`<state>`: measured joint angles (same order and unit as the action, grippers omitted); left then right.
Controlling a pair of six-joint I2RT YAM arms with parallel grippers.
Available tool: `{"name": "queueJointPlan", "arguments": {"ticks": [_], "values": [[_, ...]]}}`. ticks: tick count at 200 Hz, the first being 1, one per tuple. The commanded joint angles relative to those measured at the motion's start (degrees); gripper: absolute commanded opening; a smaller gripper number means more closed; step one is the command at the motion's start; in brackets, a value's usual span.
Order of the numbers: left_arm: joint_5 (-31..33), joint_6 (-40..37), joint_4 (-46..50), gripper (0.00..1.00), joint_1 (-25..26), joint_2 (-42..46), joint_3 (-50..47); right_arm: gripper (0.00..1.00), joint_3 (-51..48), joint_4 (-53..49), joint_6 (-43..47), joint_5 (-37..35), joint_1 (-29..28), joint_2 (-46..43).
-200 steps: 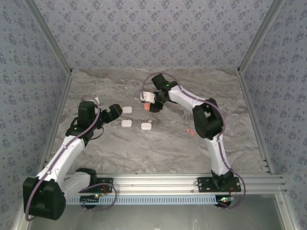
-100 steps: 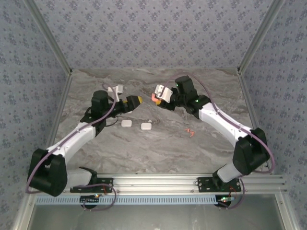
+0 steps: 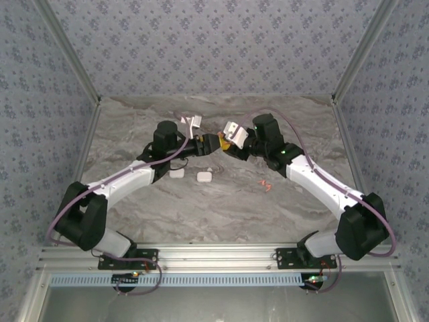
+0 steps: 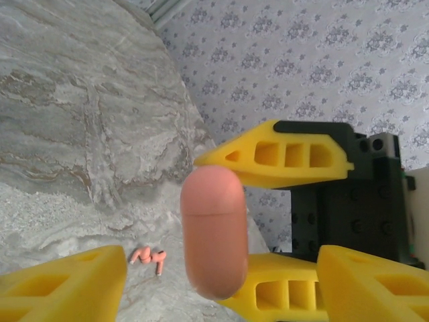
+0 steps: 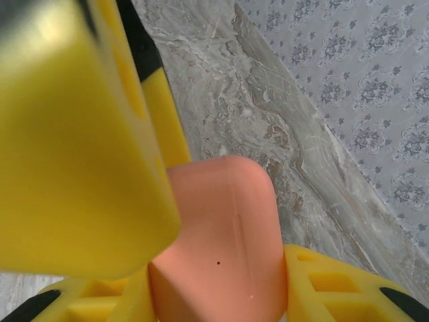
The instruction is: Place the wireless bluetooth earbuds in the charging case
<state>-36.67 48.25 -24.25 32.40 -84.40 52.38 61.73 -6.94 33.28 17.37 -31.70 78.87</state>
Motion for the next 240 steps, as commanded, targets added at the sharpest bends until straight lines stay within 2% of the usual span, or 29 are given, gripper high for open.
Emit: {"name": "queueJointPlan", "arguments": {"ticks": [1, 36, 83, 155, 176, 210, 240], "values": [[-1.39, 0.34, -3.41, 0.68, 0.55, -0.24, 2.15, 0.29, -0.38, 1.59, -2.1, 0.86, -0.22, -1.61], [-1.96, 0.24, -3.78, 0.5, 0.72, -0.58, 2.11, 0.29, -0.1, 1.27, -2.4, 1.44, -0.3, -1.44], [-2.27, -0.07, -3.87, 0.33, 0.79, -0.8, 2.28, 0.3, 0.51, 0.63, -2.6, 2.22, -0.56, -0.94], [-2.19, -0.59, -4.48, 0.23, 0.81, -0.38, 2.04, 0.32, 1.88, -2.83, -2.03, 3.98, -0.89, 0.01], [-2.08, -1.27, -4.98, 0.2, 0.77, 0.17, 1.61, 0.39, 2.76, -4.43, -2.84, 4.74, -0.3, -0.42], [-0.3, -3.29, -7.89, 0.17, 0.86, 1.95, -0.4, 0.65, 2.88, -6.6, -6.97, 10.64, 3.18, -3.95], [0.28, -6.58, -12.65, 0.14, 1.0, 3.34, -2.38, 0.85, -1.18, -2.36, -13.77, 16.91, 7.01, -9.65]]}}
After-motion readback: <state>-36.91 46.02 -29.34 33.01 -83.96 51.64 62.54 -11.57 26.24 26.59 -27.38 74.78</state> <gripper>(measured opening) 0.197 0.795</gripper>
